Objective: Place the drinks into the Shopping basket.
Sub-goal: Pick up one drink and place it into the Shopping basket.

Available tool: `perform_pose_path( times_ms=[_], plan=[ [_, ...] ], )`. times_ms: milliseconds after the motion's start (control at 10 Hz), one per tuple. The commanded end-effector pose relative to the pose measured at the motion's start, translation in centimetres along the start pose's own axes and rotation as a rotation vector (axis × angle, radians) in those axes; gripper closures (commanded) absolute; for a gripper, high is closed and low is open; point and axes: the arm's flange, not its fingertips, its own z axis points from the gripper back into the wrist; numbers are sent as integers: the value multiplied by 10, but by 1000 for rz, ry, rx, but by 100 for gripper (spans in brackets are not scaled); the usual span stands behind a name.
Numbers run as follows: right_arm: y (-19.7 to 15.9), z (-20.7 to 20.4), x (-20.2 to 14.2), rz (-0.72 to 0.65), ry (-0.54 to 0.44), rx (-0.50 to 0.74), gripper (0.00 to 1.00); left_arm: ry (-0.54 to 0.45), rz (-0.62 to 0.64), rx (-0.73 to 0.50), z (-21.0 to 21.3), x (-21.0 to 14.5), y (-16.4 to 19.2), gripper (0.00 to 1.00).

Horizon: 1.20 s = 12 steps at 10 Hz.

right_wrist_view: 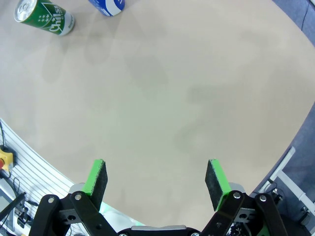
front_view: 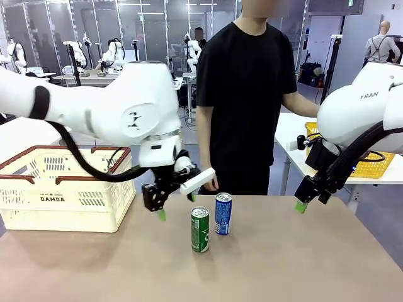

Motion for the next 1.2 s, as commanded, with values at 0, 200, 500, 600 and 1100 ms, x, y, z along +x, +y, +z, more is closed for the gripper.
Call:
perform_pose_path(
  times_ms=[0,200,500,600,1100],
  plan=[
    [-2,1,-1,8,8,-6,0,27,-7,-39,0,1,39,0],
    [-2,1,-1,8,8,-6,0,17,-15,-47,-7,6,62,0],
    [-2,1,-1,8,8,-6,0,-3,-17,-49,-18,5,78,0],
    [-2,1,-1,8,8,-6,0,11,-21,-49,-20,6,80,0],
    [-2,1,-1,8,8,-6,0,-17,-38,-32,-24,2,76,0]
  ],
)
